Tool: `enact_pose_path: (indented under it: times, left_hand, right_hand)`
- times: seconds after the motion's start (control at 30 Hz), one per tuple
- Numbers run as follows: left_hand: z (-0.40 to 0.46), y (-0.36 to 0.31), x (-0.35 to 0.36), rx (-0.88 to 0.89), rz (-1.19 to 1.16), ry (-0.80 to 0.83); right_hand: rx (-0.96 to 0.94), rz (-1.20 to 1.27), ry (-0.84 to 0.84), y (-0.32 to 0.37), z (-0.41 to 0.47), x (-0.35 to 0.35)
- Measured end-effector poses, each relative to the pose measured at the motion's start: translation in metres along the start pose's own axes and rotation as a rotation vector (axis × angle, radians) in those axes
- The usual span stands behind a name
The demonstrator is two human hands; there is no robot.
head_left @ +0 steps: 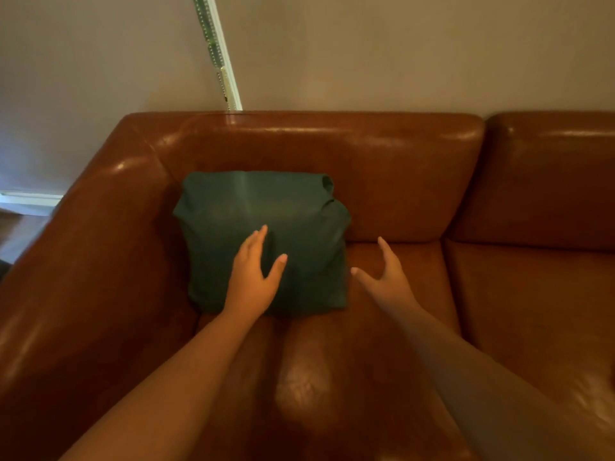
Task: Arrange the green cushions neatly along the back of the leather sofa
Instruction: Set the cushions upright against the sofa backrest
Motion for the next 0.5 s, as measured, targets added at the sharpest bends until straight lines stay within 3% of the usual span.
enact_pose_path:
  times: [0.2, 0.5]
  left_hand:
    - [-0.051, -0.058, 0.065, 0.079, 0.021, 0.237]
    - [-0.160, -0.158, 0.185, 0.137, -0.027, 0.496]
  right_hand:
    - [0.005, -0.018, -0.045, -0.047, -0.055, -0.068]
    - [0.185, 0.029, -0.108, -0.174, -0.184, -0.181]
Point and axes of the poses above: each hand's wrist, its own z-axis towards the middle knuckle, its own x-axis out of the palm, y = z × x, the point moved 1 cm from there along z, towards the middle knuckle, and after that the axes turned 4 degrees about -z, right-handed, at the moved point
